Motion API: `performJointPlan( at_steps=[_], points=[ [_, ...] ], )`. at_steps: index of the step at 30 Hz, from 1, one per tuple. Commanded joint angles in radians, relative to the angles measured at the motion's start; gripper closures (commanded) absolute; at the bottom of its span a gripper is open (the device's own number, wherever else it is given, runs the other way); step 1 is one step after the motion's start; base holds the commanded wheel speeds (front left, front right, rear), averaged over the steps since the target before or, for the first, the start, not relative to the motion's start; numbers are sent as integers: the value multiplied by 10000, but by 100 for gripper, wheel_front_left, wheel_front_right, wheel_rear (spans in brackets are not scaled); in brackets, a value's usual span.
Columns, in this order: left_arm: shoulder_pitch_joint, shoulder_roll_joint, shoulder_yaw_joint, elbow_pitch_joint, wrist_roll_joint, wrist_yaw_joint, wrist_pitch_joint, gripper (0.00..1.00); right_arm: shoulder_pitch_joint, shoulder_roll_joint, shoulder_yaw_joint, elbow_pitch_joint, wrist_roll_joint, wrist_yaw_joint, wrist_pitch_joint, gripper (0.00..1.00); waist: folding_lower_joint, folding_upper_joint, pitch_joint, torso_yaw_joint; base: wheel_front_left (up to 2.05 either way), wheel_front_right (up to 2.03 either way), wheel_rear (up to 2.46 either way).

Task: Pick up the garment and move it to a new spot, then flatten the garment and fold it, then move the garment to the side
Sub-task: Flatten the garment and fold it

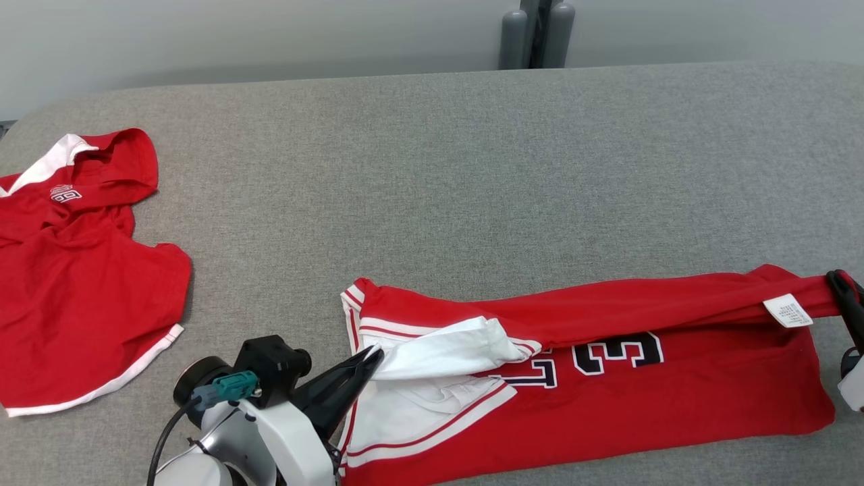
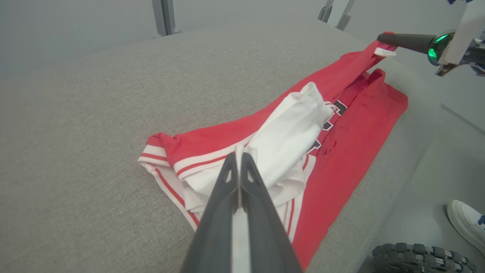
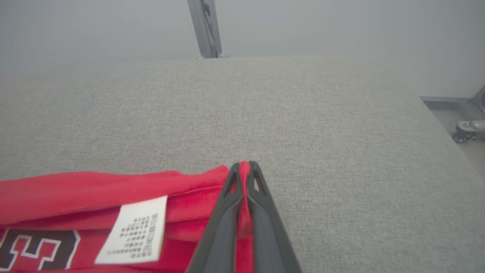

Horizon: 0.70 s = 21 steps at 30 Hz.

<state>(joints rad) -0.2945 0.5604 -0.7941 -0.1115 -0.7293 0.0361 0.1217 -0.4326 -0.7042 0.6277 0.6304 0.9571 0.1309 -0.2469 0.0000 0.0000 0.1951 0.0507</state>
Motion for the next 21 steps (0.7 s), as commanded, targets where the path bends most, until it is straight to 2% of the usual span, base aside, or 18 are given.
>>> performJointPlan(
  at_steps=[1, 10, 12, 13, 14, 15, 18, 19, 20, 21],
  points=[
    [64, 82, -18, -28, -3, -43, 32, 100, -81, -100, 25, 49, -60, -3, -75, 100, 0, 0, -4, -1, 0, 0, 0],
    [170, 248, -396, -175, -126, -198, 617, 100, 56, -170, 469, 152, -43, -3, -99, 100, 0, 0, -124, 46, 0, 0, 0],
    [210, 293, -443, -185, -148, -215, 701, 100, 100, -203, 580, 135, 46, -3, -14, 86, 0, 0, -170, 47, 0, 0, 0],
    [217, 312, -477, -191, -156, -219, 731, 100, 151, -198, 646, 115, 173, -3, 105, 70, 0, 0, -194, 47, 0, 0, 0],
    [211, 327, -509, -189, -131, -215, 794, 100, 203, -201, 728, 65, 277, -3, 213, 37, 0, 0, -219, 47, 0, 0, 0],
    [222, 337, -557, -178, -98, -220, 805, 100, 270, -215, 814, -4, 420, -3, 392, 0, 0, 0, -246, 47, 0, 0, 0],
    [257, 353, -681, -150, -22, -185, 921, 100, 450, -482, 1043, -250, 800, -3, 929, 0, 0, 0, -317, 53, 0, 0, 0],
    [305, 358, -752, -151, -54, -215, 1015, 89, 449, -605, 1064, -345, 870, -3, 973, 0, 0, 0, -334, 53, 0, 0, 0],
    [367, 375, -811, -174, -111, -258, 1089, 72, 499, -648, 1047, -466, 1020, -3, 976, 0, 0, 0, -357, 48, 0, 0, 0],
    [384, 403, -831, -210, -135, -242, 1129, 50, 582, -714, 1026, -565, 1163, -3, 1001, 0, 0, 0, -381, 41, 0, 0, 0]
  ],
)
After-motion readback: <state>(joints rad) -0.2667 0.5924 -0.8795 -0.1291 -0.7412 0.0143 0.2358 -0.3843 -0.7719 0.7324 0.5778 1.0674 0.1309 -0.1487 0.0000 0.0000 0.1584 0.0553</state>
